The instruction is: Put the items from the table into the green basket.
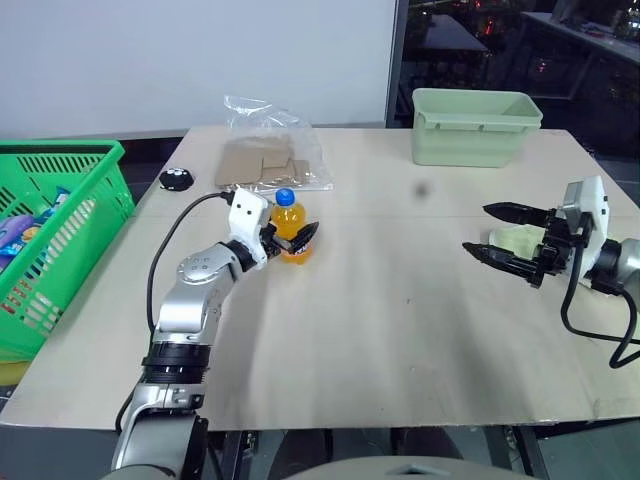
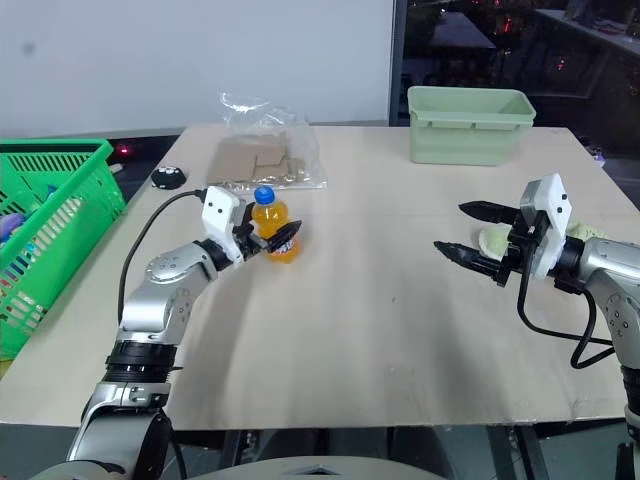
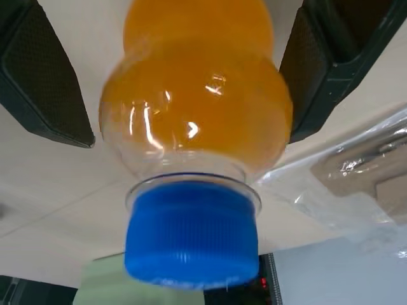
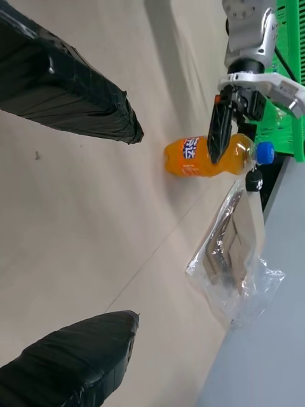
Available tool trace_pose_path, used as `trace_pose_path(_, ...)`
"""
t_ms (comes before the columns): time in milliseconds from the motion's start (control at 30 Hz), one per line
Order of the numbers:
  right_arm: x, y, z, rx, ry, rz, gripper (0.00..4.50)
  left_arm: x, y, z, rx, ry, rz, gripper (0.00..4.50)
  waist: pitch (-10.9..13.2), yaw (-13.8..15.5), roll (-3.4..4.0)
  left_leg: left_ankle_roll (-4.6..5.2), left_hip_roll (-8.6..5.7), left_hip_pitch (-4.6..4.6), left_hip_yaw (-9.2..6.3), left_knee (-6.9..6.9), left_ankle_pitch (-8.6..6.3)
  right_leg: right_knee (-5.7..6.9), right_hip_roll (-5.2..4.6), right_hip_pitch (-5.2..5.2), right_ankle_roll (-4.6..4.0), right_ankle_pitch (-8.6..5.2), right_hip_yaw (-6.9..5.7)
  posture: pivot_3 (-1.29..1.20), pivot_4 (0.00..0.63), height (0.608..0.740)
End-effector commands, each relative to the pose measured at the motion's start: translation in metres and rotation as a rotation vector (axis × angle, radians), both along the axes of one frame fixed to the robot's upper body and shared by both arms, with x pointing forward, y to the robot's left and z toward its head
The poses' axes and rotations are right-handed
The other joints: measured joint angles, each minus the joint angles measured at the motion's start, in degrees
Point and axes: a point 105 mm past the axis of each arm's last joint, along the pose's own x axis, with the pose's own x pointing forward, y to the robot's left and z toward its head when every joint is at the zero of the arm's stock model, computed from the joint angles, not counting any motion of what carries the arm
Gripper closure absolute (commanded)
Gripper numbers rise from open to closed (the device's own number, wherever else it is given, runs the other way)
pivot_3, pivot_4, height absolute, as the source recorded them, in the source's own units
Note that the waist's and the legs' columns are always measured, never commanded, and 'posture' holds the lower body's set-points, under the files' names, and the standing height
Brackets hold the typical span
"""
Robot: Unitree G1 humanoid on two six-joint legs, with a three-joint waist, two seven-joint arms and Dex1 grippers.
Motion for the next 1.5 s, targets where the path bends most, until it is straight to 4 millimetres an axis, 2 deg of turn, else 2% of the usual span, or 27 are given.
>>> trace_pose_path(33,-0.002,0.008,0.015,0.005,-0.057,0.030,0.00,0.008,-0.004,0.004,0.026,-0.045,0.013,0.04,0.0,0.0,0.00,0.00,0.00,0.00,-0.01,0.00,0.00,0.01,0.00,0.00,0.00,0.00,0.00,-0.09,0.000,0.740)
trace_pose_path(167,-0.001,0.009,0.016,0.003,-0.061,0.032,0.00,0.014,-0.002,0.002,0.010,-0.054,0.055,0.04,0.0,0.0,0.00,0.00,-0.01,0.00,0.01,0.01,0.00,0.00,0.00,0.00,0.00,0.00,0.00,-0.09,0.000,0.740)
trace_pose_path(267,0.000,0.009,0.016,0.005,-0.062,0.033,0.00,0.018,0.000,0.003,-0.005,-0.070,0.077,0.82,0.0,0.0,0.00,0.00,-0.01,0.00,0.00,0.01,0.00,0.00,-0.01,0.00,0.00,0.00,0.01,-0.08,0.000,0.740)
trace_pose_path(333,0.000,0.011,0.016,0.008,-0.061,0.038,0.00,0.019,-0.001,0.004,-0.014,-0.077,0.080,1.66,0.0,0.0,0.00,0.00,-0.01,0.00,-0.01,0.00,0.00,0.01,0.00,0.00,0.00,0.00,0.00,-0.08,0.000,0.740)
trace_pose_path(400,0.000,0.013,0.016,0.016,-0.045,0.046,0.00,0.020,-0.001,0.008,-0.027,-0.097,0.086,1.69,0.0,0.1,0.00,0.00,-0.01,0.00,-0.01,0.00,0.00,0.01,0.00,0.00,0.00,0.00,0.00,-0.07,0.000,0.740)
trace_pose_path(467,0.001,0.015,0.017,0.020,-0.034,0.053,0.00,0.021,0.000,0.021,-0.022,-0.165,0.091,1.69,0.0,0.1,-0.01,0.00,-0.01,0.00,-0.01,0.01,0.00,0.01,0.00,0.00,0.01,0.00,0.00,-0.07,0.000,0.740)
trace_pose_path(533,0.004,0.021,0.024,0.037,-0.043,0.062,0.00,0.024,0.008,0.046,-0.037,-0.263,0.148,1.69,0.0,0.0,-0.03,0.00,-0.01,-0.03,-0.01,0.03,0.00,0.01,-0.01,0.00,0.02,0.01,0.01,-0.07,0.000,0.740)
trace_pose_path(567,0.005,0.025,0.031,0.056,-0.069,0.076,0.00,0.027,0.018,0.061,-0.025,-0.320,0.205,1.69,0.0,0.0,-0.04,0.00,-0.01,-0.04,0.00,0.05,0.00,0.01,0.00,-0.01,0.03,0.02,0.01,-0.07,0.000,0.740)
trace_pose_path(667,0.009,0.040,0.046,0.093,-0.135,0.116,0.00,0.034,0.073,0.109,-0.004,-0.463,0.472,1.69,0.2,-0.3,-0.22,0.00,0.05,-0.06,-0.04,0.05,0.00,0.03,0.08,-0.06,0.04,0.07,0.01,-0.04,0.000,0.740)
trace_pose_path(733,0.011,0.048,0.049,0.099,-0.142,0.138,0.00,0.033,0.112,0.130,0.001,-0.503,0.635,1.69,0.1,-0.7,-0.24,0.00,0.17,-0.07,-0.15,0.03,0.00,0.03,0.22,-0.07,0.04,0.11,-0.04,-0.02,0.000,0.740)
trace_pose_path(800,0.013,0.060,0.052,0.122,-0.159,0.163,0.00,0.023,0.153,0.150,0.009,-0.544,0.781,1.69,0.1,-1.2,-0.23,-0.01,0.18,-0.05,-0.14,-0.03,-0.01,0.02,0.22,-0.07,0.04,0.11,-0.04,-0.02,0.000,0.740)
trace_pose_path(967,0.014,0.089,0.058,0.167,-0.162,0.235,0.00,-0.011,0.224,0.175,0.205,-0.586,0.982,1.69,0.1,-1.0,-0.21,-0.01,0.10,-0.08,-0.21,-0.30,-0.01,0.02,0.10,-0.19,0.04,0.10,-0.13,0.02,0.000,0.740)
trace_pose_path(1067,0.013,0.098,0.058,0.194,-0.146,0.268,0.00,-0.036,0.264,0.188,0.244,-0.599,1.082,1.69,0.1,0.3,-0.42,-0.02,0.02,-0.19,-0.40,-0.37,-0.01,-0.02,-0.02,-0.21,0.04,0.10,-0.37,0.05,0.000,0.740)
trace_pose_path(1233,0.011,0.106,0.055,0.224,-0.126,0.297,0.00,-0.058,0.299,0.191,0.247,-0.581,1.162,1.69,0.1,2.0,-0.63,-0.05,0.00,-0.21,-0.54,-0.36,0.00,0.00,-0.06,-0.18,0.02,0.10,-0.56,0.08,0.000,0.740)
trace_pose_path(1367,0.011,0.107,0.053,0.227,-0.134,0.308,0.00,-0.055,0.309,0.170,0.204,-0.481,1.136,1.69,0.0,3.7,-0.65,-0.15,-0.04,-0.17,-0.56,-0.36,0.07,0.02,-0.10,-0.14,0.01,0.10,-0.63,0.08,0.000,0.740)
trace_pose_path(1500,0.009,0.107,0.048,0.199,-0.117,0.304,0.00,-0.057,0.319,0.159,0.191,-0.429,1.161,1.69,-0.1,4.1,-0.86,-0.22,-0.02,-0.17,-0.57,-0.35,0.12,0.01,-0.09,-0.11,0.01,0.10,-0.69,0.07,0.000,0.740)
